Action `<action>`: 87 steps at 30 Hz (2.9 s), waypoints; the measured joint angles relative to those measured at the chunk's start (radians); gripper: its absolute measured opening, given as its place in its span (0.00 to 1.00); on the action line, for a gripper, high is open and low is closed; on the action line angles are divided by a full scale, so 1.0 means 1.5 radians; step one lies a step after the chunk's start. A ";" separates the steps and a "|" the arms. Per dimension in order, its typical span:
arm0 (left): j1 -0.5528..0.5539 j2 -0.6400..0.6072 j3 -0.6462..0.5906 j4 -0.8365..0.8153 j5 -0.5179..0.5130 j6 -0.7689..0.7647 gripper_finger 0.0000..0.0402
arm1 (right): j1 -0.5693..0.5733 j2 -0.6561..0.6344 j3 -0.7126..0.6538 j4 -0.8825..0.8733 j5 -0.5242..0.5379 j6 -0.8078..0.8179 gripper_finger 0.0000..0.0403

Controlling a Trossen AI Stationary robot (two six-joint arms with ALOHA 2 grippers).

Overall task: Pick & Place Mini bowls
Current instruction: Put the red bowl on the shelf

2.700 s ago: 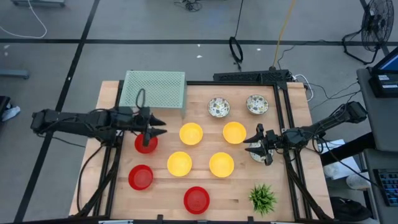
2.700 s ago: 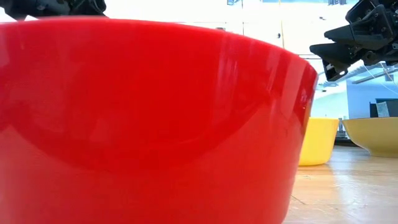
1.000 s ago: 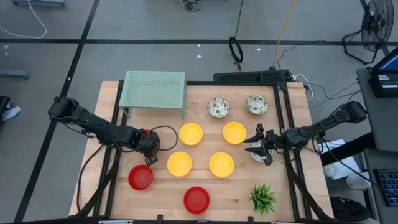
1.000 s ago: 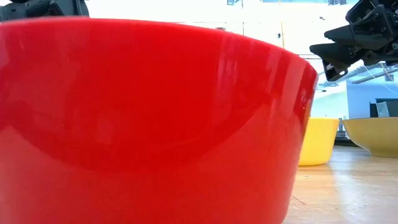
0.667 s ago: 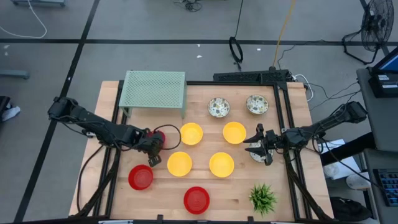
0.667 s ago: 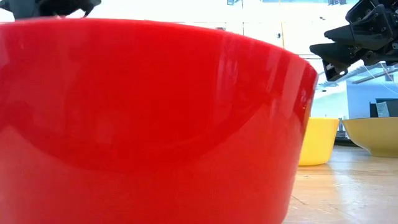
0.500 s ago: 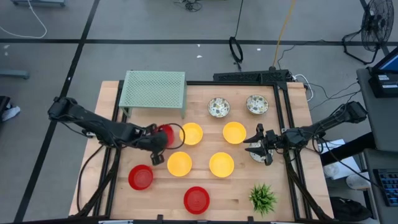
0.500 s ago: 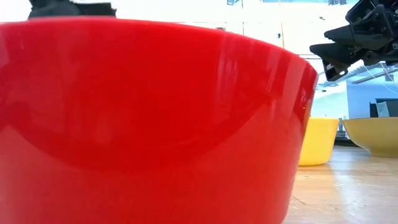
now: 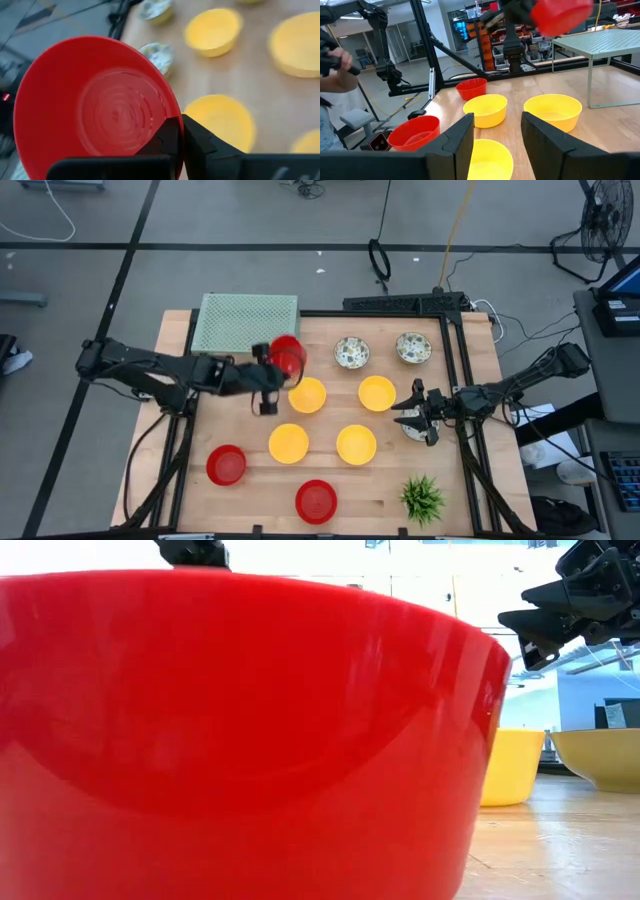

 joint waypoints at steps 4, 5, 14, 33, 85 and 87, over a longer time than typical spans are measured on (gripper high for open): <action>0.084 0.000 0.024 -0.084 0.000 0.006 0.03 | 0.000 0.000 0.000 0.000 0.000 0.021 0.37; 0.108 0.000 0.029 -0.104 -0.001 0.007 0.02 | 0.000 0.000 0.000 0.000 0.000 0.038 0.37; 0.349 0.001 0.038 -0.210 0.004 0.035 0.02 | 0.000 0.000 0.000 0.000 0.000 0.073 0.37; 0.727 0.002 0.038 -0.276 0.134 0.109 0.01 | 0.000 0.000 0.000 0.000 0.000 0.073 0.37; 0.756 0.002 0.038 -0.275 0.210 0.046 0.08 | 0.000 0.000 0.000 0.191 0.001 0.002 0.37; 0.750 0.002 0.038 -0.275 0.211 0.042 0.09 | 0.000 0.000 0.000 0.191 0.001 0.002 0.37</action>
